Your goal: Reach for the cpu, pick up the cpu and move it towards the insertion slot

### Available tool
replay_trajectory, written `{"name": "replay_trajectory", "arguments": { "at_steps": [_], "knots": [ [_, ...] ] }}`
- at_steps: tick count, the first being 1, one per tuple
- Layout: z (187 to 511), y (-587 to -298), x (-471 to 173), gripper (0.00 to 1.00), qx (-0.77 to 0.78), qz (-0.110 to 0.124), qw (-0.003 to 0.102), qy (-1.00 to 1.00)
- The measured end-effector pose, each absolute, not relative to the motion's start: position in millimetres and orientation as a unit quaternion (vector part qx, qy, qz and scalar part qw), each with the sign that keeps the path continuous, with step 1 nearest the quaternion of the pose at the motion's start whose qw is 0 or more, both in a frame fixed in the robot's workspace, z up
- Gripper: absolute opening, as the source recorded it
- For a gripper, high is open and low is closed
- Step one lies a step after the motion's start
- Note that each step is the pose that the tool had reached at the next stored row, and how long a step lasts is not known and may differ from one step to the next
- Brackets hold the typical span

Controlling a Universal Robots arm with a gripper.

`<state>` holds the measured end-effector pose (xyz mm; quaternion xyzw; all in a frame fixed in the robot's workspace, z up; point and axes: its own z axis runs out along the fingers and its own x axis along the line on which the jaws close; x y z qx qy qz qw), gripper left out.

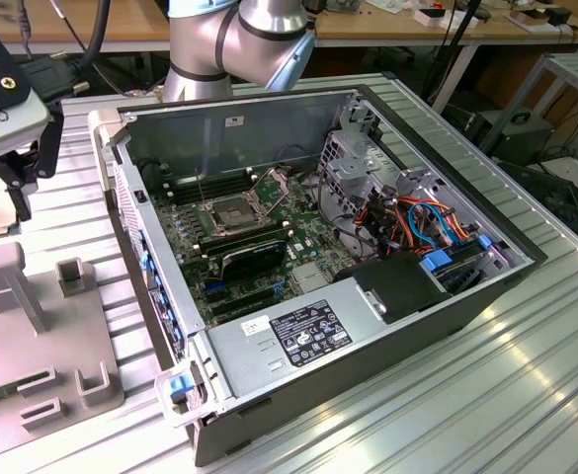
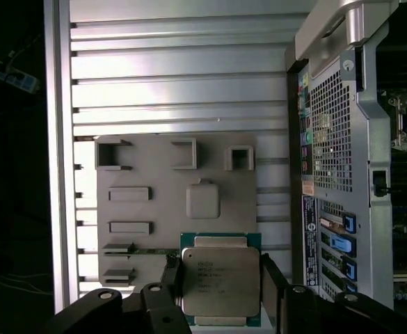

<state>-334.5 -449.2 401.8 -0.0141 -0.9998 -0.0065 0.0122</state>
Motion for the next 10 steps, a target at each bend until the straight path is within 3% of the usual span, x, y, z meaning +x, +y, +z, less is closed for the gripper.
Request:
{"name": "replay_trajectory", "arguments": {
  "at_steps": [10],
  "knots": [
    [401.8, -449.2, -327.5, 0.55, -0.014, -0.007, 0.012, -1.000]
  ]
}}
